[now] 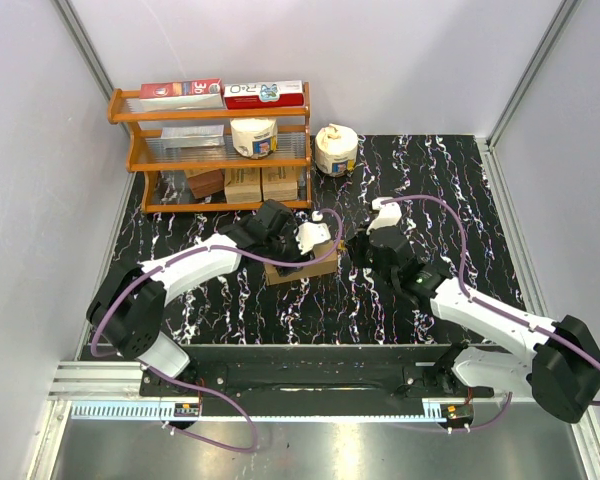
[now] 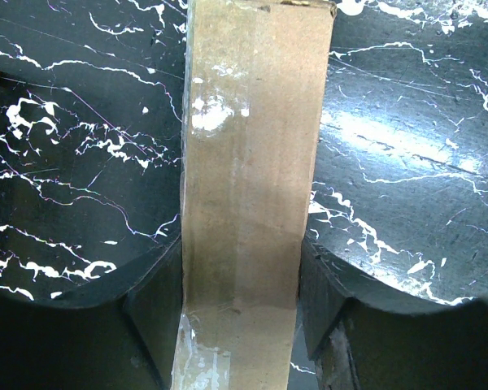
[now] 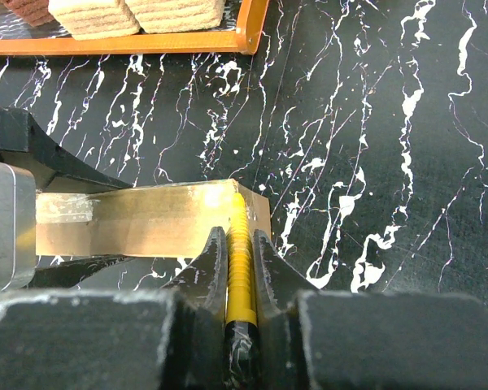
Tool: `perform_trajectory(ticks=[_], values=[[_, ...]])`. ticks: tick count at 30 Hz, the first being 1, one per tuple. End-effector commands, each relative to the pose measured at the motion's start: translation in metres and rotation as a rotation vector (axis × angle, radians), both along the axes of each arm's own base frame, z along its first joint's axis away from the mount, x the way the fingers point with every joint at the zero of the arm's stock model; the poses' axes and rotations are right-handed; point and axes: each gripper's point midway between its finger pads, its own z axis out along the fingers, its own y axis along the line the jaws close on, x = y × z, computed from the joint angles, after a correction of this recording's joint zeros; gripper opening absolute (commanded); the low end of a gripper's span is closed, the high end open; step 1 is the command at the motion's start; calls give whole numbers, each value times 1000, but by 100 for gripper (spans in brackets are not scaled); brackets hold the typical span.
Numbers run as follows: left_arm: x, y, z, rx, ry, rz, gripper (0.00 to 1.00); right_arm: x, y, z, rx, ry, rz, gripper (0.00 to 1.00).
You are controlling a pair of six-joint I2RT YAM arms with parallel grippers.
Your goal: Unpack the express box
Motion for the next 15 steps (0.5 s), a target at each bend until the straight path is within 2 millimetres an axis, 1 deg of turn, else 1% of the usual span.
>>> perform_trajectory(ticks=[1, 9, 12, 15], values=[[-23, 15, -31, 87, 120, -25, 22, 15, -1, 36, 41, -97, -41, 0], [-22, 16, -31, 90, 117, -19, 21, 16, 0, 57, 69, -139, -39, 0], [-21, 16, -31, 89, 122, -15, 21, 18, 0, 54, 57, -135, -41, 0], [-22, 16, -31, 89, 119, -17, 21, 20, 2, 47, 50, -121, -42, 0]])
